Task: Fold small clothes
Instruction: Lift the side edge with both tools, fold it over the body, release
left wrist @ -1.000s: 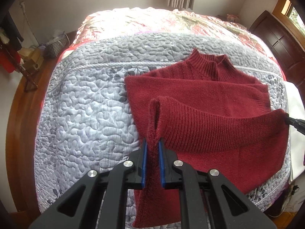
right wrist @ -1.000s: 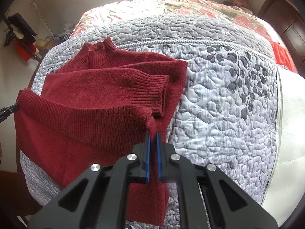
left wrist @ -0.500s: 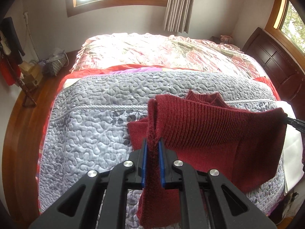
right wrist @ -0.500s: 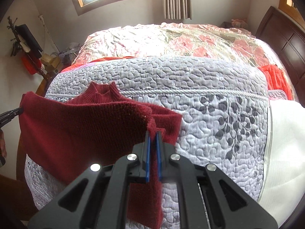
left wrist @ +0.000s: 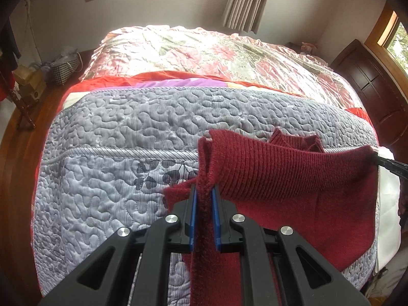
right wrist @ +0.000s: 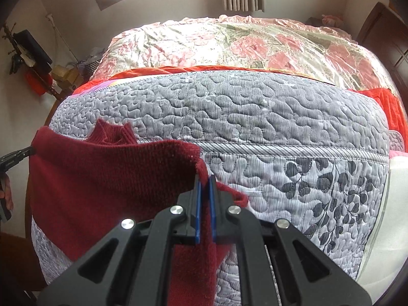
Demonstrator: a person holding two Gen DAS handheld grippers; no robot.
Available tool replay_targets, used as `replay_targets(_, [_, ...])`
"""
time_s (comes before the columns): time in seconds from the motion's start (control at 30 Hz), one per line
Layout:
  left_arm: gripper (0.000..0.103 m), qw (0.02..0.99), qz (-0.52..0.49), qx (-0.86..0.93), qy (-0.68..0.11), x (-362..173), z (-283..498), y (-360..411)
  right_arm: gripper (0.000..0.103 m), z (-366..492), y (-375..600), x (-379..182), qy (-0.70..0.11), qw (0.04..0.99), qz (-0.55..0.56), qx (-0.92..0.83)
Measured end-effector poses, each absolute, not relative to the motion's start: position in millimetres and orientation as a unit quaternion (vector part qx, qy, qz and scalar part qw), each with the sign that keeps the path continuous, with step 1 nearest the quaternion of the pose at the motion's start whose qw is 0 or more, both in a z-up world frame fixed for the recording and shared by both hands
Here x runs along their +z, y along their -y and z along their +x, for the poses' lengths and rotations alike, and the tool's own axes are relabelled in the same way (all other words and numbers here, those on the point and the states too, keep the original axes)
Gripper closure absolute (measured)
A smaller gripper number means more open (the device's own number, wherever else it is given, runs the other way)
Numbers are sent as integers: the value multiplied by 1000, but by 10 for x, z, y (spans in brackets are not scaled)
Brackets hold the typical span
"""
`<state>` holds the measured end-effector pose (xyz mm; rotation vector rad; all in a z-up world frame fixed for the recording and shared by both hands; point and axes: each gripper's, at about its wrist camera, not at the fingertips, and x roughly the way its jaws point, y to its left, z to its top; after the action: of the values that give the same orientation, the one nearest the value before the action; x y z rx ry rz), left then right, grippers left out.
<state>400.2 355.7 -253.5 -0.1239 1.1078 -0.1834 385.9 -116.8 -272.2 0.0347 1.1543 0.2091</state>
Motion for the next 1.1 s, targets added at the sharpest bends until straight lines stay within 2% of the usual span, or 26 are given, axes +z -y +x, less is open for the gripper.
replay_targets(0.07, [93, 847, -54, -91, -521, -2519, 4080, -3553, 99, 3914, 1167, -2710, -542, 835, 18, 98])
replay_targets(0.13, [97, 856, -48, -86, -507, -2441, 4155, -3570, 99, 3955, 1175, -2676, -537, 838, 19, 98])
replay_targets(0.27, [97, 864, -75, -76, -492, -2302, 4338, -3718, 101, 4086, 1191, -2648, -530, 842, 23, 96])
replay_targets(0.4, [97, 825, -103, -112, -544, -2631, 4495, -3724, 101, 4166, 1172, -2834, -569, 815, 32, 109])
replay_targets(0.5, [95, 795, -124, -132, -579, -2928, 4548, -3720, 94, 4092, 1230, -2953, -585, 803, 43, 108])
replay_targets(0.53, [92, 788, -124, -138, -586, -2996, 4570, -3704, 91, 4057, 1264, -2971, -586, 801, 57, 108])
replay_targets(0.57, [81, 780, -123, -146, -596, -3064, 4591, -3672, 88, 4039, 1322, -2991, -587, 798, 78, 110])
replay_targets(0.6, [76, 772, -115, -151, -606, -3134, 4612, -3634, 75, 4024, 1382, -3006, -586, 797, 99, 111])
replay_targets(0.63, [64, 769, -104, -152, -612, -3198, 4631, -3588, 65, 4017, 1428, -3014, -584, 796, 116, 112])
replay_targets(0.67, [56, 765, -97, -157, -617, -3259, 4651, -3547, 63, 4025, 1464, -3029, -583, 795, 126, 111])
replay_targets(0.73, [54, 761, -81, -156, -624, -3359, 4694, -3485, 62, 4070, 1472, -3056, -586, 792, 126, 117])
replay_targets(0.77, [54, 758, -81, -158, -628, -3405, 4717, -3473, 59, 4091, 1456, -3067, -585, 792, 123, 122])
replay_targets(0.8, [54, 754, -83, -159, -631, -3451, 4736, -3469, 51, 4116, 1441, -3075, -585, 792, 119, 125])
replay_targets(0.9, [68, 758, -72, -156, -630, -3506, 4725, -3425, 48, 4193, 1352, -3143, -590, 789, 101, 140])
replay_targets(0.93, [84, 761, -67, -155, -626, -3502, 4706, -3411, 50, 4216, 1323, -3173, -593, 786, 99, 145])
replay_targets(0.97, [92, 763, -66, -156, -624, -3497, 4687, -3406, 52, 4238, 1295, -3209, -597, 783, 96, 147])
replay_targets(1.03, [95, 777, -60, -152, -608, -3440, 4641, -3373, 59, 4258, 1259, -3270, -606, 777, 89, 146])
replay_targets(1.1, [96, 789, -60, -148, -594, -3367, 4593, -3376, 59, 4264, 1261, -3324, -611, 775, 85, 138])
